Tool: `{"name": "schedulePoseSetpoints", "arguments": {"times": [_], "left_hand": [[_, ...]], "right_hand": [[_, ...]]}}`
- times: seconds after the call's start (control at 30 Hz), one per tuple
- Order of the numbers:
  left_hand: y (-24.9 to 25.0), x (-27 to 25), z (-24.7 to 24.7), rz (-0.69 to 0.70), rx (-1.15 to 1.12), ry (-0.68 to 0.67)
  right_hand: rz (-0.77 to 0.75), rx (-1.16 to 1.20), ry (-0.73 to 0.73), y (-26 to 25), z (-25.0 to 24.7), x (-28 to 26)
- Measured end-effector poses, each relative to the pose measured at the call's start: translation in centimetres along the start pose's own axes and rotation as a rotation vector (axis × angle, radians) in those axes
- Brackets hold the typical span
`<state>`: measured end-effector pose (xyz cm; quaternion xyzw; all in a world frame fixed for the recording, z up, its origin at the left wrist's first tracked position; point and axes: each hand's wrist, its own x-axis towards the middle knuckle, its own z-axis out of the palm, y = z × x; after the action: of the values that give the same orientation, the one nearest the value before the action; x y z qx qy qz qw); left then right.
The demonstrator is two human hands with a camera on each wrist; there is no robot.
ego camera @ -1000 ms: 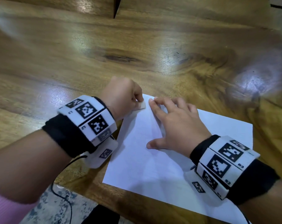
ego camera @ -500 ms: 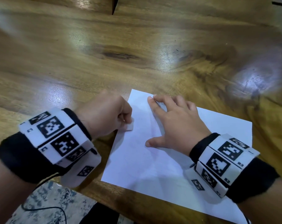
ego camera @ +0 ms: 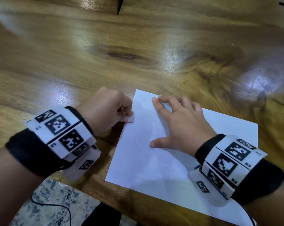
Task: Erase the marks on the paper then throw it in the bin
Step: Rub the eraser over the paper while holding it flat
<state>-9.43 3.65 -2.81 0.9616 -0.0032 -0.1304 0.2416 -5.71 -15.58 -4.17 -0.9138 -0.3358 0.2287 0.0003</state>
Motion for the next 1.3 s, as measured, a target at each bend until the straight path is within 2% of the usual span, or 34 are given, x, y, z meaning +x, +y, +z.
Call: {"name": "schedulePoseSetpoints", "arguments": {"times": [0.1,0.13,0.23,0.3,0.43,0.47,0.57,0.63,0.77,0.8,0.93,1.03,1.13,1.2,1.27,1.3], "left_hand": [[-0.5,-0.9,-0.3,-0.026,-0.021,-0.133],[-0.4,-0.8,-0.4,-0.033,-0.038,-0.126],[0.1,0.4,0.0,-0.017,-0.037,0.017],[0.2,0.6,0.4,-0.011,-0.014,0.037],[-0.1,-0.9,0.2,-0.016,-0.068,-0.16],[0.0,-0.6,0.2,-0.027,-0.071,-0.146],[0.9,1.1,0.4,-0.026,-0.009,0.026],[1.1,0.8,0.7,-0.016,0.007,0.045],[0.9,-1.2,0.6,-0.072,-0.047,-0.251],[1.2,-0.9,0.3,-0.077,-0.034,-0.255],[3.0,2.9,-0.4,-0.093,-0.033,-0.004],[3.5,4.0,0.1,-0.13,-0.03,0.038],[3.2,2.1,1.0,-0.096,-0.001,0.055],[2.9,0.0,1.5,-0.033,-0.014,-0.052],[2.9,-1.2,1.8,-0.029,-0.048,-0.202],[2.9,-1.1,1.7,-0.042,-0.063,-0.215]], "right_hand": [[-0.003,0.0,0.0,0.0,0.0,0.0],[-0.001,-0.002,0.001,0.1,0.0,0.0],[0.003,-0.003,0.0,0.0,0.0,0.0],[0.003,0.001,-0.005,0.0,0.0,0.0],[0.002,-0.003,-0.004,0.1,0.0,-0.1],[0.003,-0.003,-0.007,0.0,0.0,-0.1],[0.006,0.001,-0.009,0.0,0.0,0.0],[0.007,0.005,-0.014,0.0,-0.1,0.1],[0.003,0.002,-0.015,0.0,-0.1,-0.1],[0.001,0.005,-0.017,0.0,-0.1,-0.1],[-0.001,0.045,-0.04,0.3,-0.4,0.0],[-0.003,0.081,-0.045,0.6,-0.5,-0.1],[-0.007,0.084,-0.034,0.6,-0.4,-0.2],[-0.013,0.076,-0.032,0.6,-0.3,-0.2],[-0.024,0.072,-0.027,0.7,-0.3,-0.3],[-0.027,0.072,-0.021,0.7,-0.3,-0.3]]}}
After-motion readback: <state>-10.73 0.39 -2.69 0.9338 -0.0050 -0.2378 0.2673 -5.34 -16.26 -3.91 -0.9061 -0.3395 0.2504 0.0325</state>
